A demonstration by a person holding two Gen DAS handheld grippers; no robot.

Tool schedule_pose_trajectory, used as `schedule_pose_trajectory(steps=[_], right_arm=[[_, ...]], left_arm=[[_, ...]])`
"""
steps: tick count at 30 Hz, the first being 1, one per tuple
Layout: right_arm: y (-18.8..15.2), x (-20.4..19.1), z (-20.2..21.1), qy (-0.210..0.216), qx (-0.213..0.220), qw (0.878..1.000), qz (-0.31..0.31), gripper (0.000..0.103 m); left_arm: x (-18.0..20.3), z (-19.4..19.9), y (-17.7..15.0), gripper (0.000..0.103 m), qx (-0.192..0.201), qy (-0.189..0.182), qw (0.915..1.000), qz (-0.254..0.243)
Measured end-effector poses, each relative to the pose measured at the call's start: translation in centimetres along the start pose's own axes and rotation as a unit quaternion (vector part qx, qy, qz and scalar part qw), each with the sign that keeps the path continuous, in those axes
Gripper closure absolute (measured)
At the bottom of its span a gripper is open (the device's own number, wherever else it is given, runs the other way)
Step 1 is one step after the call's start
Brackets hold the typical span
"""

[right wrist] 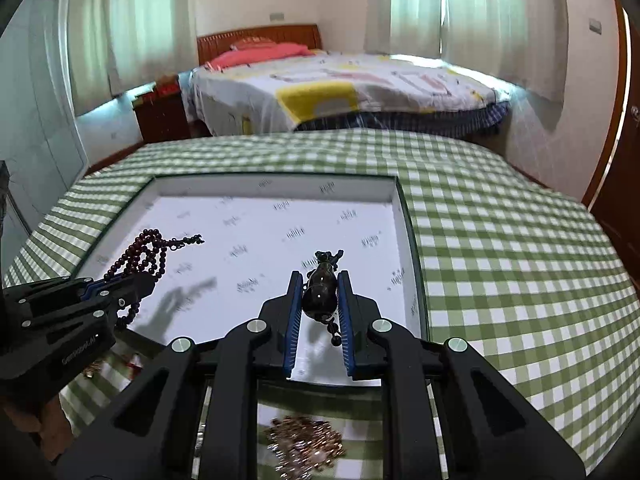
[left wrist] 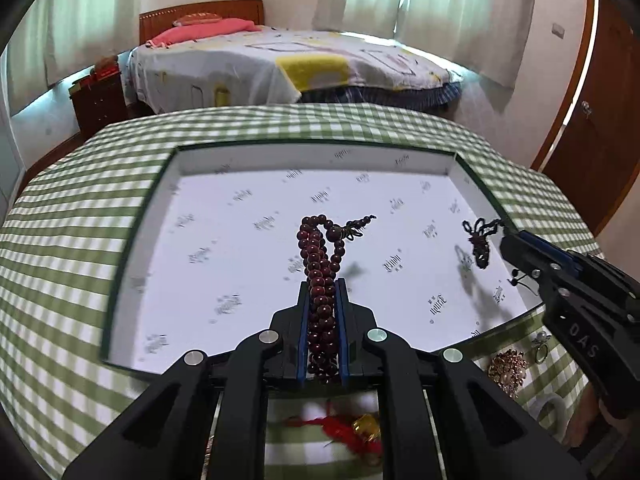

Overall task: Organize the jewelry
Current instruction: 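Carry bracelet and pendant into the green tray and open both grippers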

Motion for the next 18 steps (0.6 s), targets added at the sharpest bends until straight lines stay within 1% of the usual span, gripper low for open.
schedule_pose_trajectory(steps=[6, 8, 12, 14, 15, 16, 18], right_arm=[[-0.8, 0.6, -1.2, 0.000, -0.026, 1.000, -0.010, 0.085], [-1.1, 0.8, -1.6, 0.002, -0.037, 0.999, -0.014, 0.085], [-1.5, 1.3, -1.9, 0.008, -0.046, 0.998, -0.031, 0.085], [-1.7, 1.4, -2.1, 0.007, -0.050, 0.998, -0.033, 0.081], [-1.9, 1.4, -2.1, 0.008, -0.052, 0.998, -0.035, 0.074], [-1.9, 1.4, -2.2, 0.008, -0.052, 0.998, -0.037, 0.070], [-2.0, 1.3, -2.2, 0.008, -0.052, 0.998, -0.036, 0.069]], left_arm=[[1.1, -1.4, -0.7, 0.091, -0.025, -0.004, 0.9996, -0.009], [1.3, -1.5, -0.8, 0.091, -0.025, 0.001, 0.9996, -0.015], [1.6, -1.6, -0.8, 0.089, -0.029, -0.005, 0.9995, -0.014], [1.7, -1.7, -0.7, 0.085, -0.029, -0.004, 0.9995, -0.015], [1.7, -1.8, -0.6, 0.077, -0.028, -0.001, 0.9995, -0.015], [1.6, -1.8, -0.5, 0.065, -0.025, 0.000, 0.9996, -0.014], [1.5, -1.7, -0.5, 0.052, -0.022, 0.000, 0.9997, -0.011]])
Point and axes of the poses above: each gripper's, at about its wrist camera, not at the fingertips, and z roughly against the way its jaws point, x to its right, y to its top, the point moved 8 cm from there along -z, roughly the way its jaws point, and after that the axes turned 9 degrees about y, right-handed, at the moved point
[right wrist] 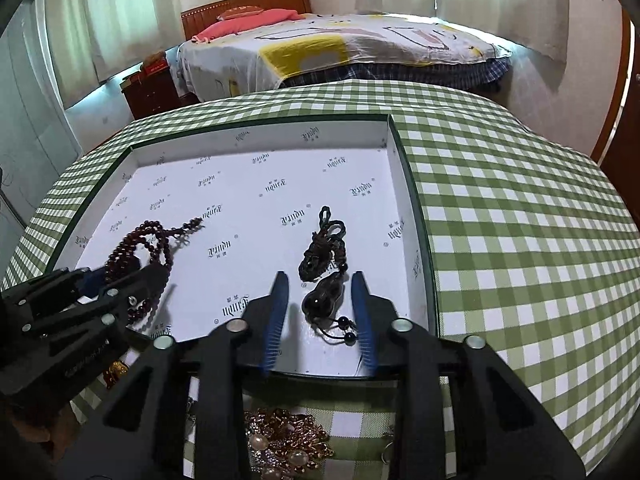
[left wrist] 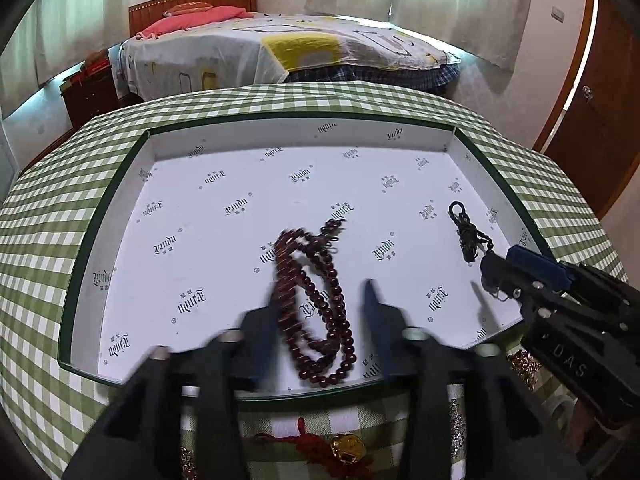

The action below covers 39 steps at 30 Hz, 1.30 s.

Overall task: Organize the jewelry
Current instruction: 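Carry bracelet and pendant into the green tray and open both grippers, then grasp the pearl strand with the left gripper while the right grasps the jade bangle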

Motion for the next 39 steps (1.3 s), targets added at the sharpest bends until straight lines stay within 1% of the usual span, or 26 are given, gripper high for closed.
schedule_pose_trajectory(steps=[5, 8, 10, 12, 16, 18, 20, 23, 29, 32, 34, 39], right_arm=[[0.2, -0.4, 0.6, 0.002, 0.009, 1.000, 0.001, 0.064], [0.5, -0.6, 1.5, 0.000, 0.017, 1.000, 0.004, 0.060], [0.7, -0.9, 2.4, 0.001, 0.025, 1.000, 0.004, 0.057], [0.8, -1.1, 3.2, -0.001, 0.032, 0.999, 0.006, 0.056], [0.5, -1.5, 5.6, -0.009, 0.055, 0.998, 0.008, 0.048], [0.1, -1.5, 6.6, -0.010, 0.063, 0.998, 0.003, 0.047], [-0.4, -1.6, 7.4, -0.011, 0.068, 0.998, -0.001, 0.047], [-1.6, -1.8, 8.7, -0.016, 0.074, 0.997, 0.001, 0.046], [-4.2, -2.3, 10.0, -0.029, 0.075, 0.997, 0.013, 0.045], [-6.0, -2.2, 10.5, -0.032, 0.075, 0.997, 0.012, 0.044], [-7.1, -2.2, 10.7, -0.033, 0.076, 0.996, 0.011, 0.039], [-9.9, -1.9, 10.8, -0.041, 0.074, 0.996, 0.018, 0.038]], left_arm=[[0.2, 0.4, 0.0, 0.044, 0.002, -0.005, 1.0000, -0.004], [0.1, 1.4, 0.1, 0.040, 0.011, -0.007, 0.9999, -0.004], [0.0, 2.3, 0.3, 0.036, 0.021, -0.010, 0.9997, -0.003], [-0.1, 3.2, 0.5, 0.035, 0.032, -0.012, 0.9994, -0.002], [-0.8, 5.6, 0.6, 0.031, 0.063, -0.009, 0.9980, 0.002], [-1.3, 6.7, 0.6, 0.030, 0.080, -0.006, 0.9967, 0.008], [-1.7, 7.6, 0.3, 0.030, 0.092, -0.003, 0.9956, 0.012], [-2.3, 8.6, -0.3, 0.030, 0.100, 0.000, 0.9949, 0.013], [-3.9, 10.4, -2.5, 0.029, 0.113, 0.013, 0.9932, 0.022], [-4.7, 11.1, -3.7, 0.029, 0.117, 0.020, 0.9926, 0.027], [-5.0, 11.2, -4.6, 0.027, 0.117, 0.027, 0.9923, 0.028], [-5.9, 11.4, -7.2, 0.027, 0.114, 0.040, 0.9920, 0.036]])
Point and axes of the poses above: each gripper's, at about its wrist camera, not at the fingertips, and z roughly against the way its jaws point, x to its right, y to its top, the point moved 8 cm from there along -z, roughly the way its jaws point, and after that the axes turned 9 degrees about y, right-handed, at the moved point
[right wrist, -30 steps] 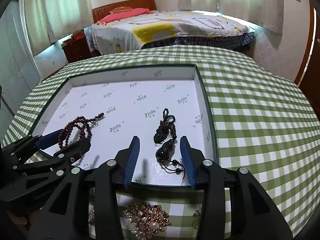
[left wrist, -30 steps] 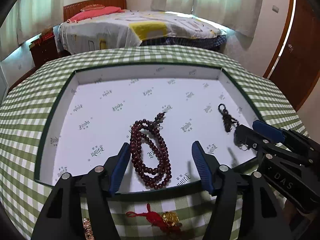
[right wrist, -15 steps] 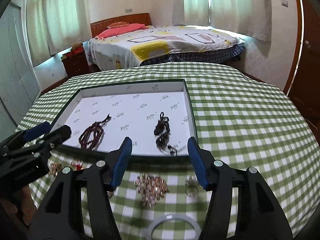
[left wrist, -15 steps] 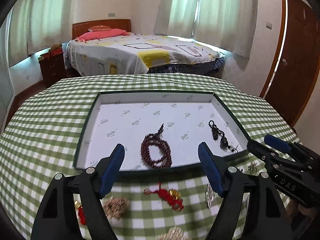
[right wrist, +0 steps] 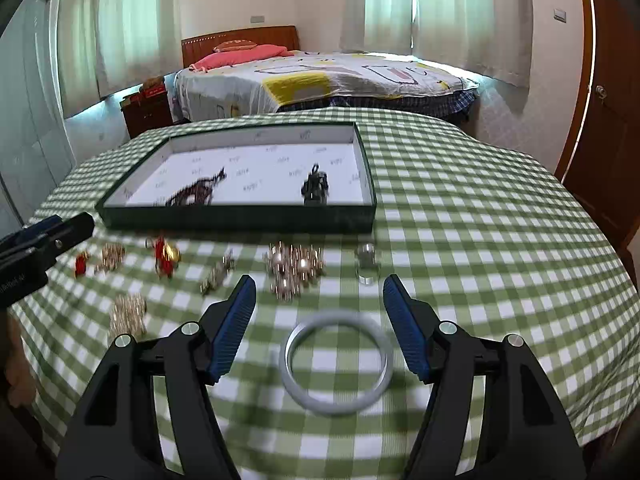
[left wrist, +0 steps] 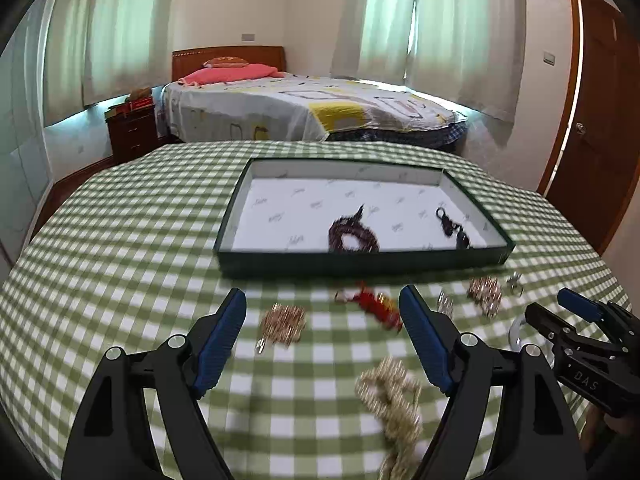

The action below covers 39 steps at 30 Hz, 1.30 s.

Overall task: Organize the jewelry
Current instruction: 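Grasp the pearl strand with the left gripper while the right grasps the jade bangle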

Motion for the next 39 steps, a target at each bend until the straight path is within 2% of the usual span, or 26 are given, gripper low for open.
schedule_pose_trajectory(steps=[5, 7, 17, 24, 26, 27, 34, 39], right_arm=[[-1.8, 0.6, 0.0, -0.005, 0.001, 1.000, -0.006, 0.035], [-2.1, 0.7, -0.1, -0.006, 0.001, 1.000, -0.009, 0.031], [-3.0, 0.7, -1.2, -0.007, -0.016, 1.000, -0.007, 0.027], [-3.5, 1.0, -1.6, -0.012, -0.021, 1.000, -0.009, 0.027], [-3.5, 0.9, -1.5, -0.014, -0.020, 1.000, -0.004, 0.028], [-3.5, 0.8, -1.5, -0.015, -0.019, 1.000, -0.003, 0.033], [-3.6, 0.8, -1.3, -0.015, -0.018, 1.000, -0.004, 0.034], [-3.6, 0.7, -1.3, -0.016, -0.017, 1.000, -0.003, 0.034]], left_arm=[[-0.4, 0.2, -2.4, 0.026, -0.013, 0.008, 0.9999, 0.007], [-0.5, 0.3, -2.8, 0.026, -0.014, 0.009, 0.9998, 0.010], [0.0, 0.8, -3.8, 0.024, -0.016, 0.010, 0.9998, 0.003], [1.3, 0.9, -4.3, 0.023, -0.019, -0.001, 0.9997, -0.014], [1.7, 0.9, -4.5, 0.023, -0.020, -0.005, 0.9996, -0.021], [1.8, 0.9, -4.5, 0.023, -0.020, -0.006, 0.9995, -0.023], [2.6, 0.8, -5.0, 0.023, -0.025, -0.014, 0.9990, -0.034], [3.3, 0.2, -5.8, 0.023, -0.044, -0.020, 0.9979, -0.043]])
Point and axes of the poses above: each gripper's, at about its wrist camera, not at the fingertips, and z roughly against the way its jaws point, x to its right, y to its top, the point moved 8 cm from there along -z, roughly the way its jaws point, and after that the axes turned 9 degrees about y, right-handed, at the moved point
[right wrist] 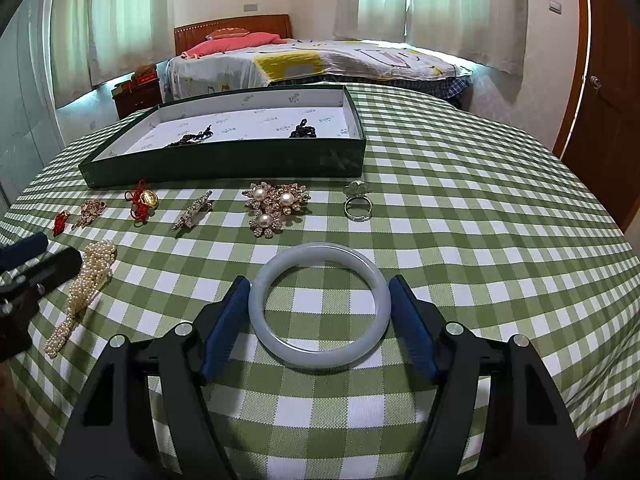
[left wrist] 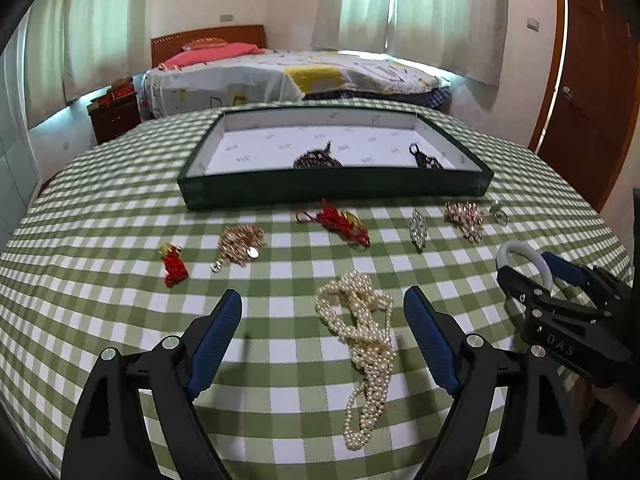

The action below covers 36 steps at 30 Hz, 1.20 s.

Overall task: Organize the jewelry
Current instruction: 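Grasp the pearl strand with the left gripper while the right grasps the jade bangle, then lower pearl strand and jade bangle into the tray and release both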

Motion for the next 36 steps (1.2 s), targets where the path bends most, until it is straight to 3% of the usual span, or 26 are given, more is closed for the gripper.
schedule_pose_trajectory(steps=[5, 8, 15, 22, 36], right_arm=[[0.0, 0.1, 0.0, 0.000, 0.000, 1.000, 0.000, 0.034], [0.0, 0.1, 0.0, 0.000, 0.000, 1.000, 0.000, 0.034], [0.0, 0.1, 0.0, 0.000, 0.000, 1.000, 0.000, 0.034], [0.4, -0.4, 0.6, 0.003, 0.009, 1.000, 0.000, 0.034], [1.5, -1.5, 1.3, 0.014, 0.023, 1.000, 0.007, 0.034]], left_arm=[[0.9, -0.8, -1.0, 0.024, -0.022, -0.011, 0.9996, -0.012], [1.1, -0.9, -1.2, 0.038, -0.024, -0.006, 0.9995, -0.021], [0.6, -0.6, -1.2, 0.086, -0.015, -0.017, 0.9994, -0.026], [0.3, -0.3, -1.0, 0.089, -0.013, -0.030, 0.9993, -0.017], [-0.1, 1.9, 1.3, 0.089, 0.035, -0.028, 0.9989, -0.015]])
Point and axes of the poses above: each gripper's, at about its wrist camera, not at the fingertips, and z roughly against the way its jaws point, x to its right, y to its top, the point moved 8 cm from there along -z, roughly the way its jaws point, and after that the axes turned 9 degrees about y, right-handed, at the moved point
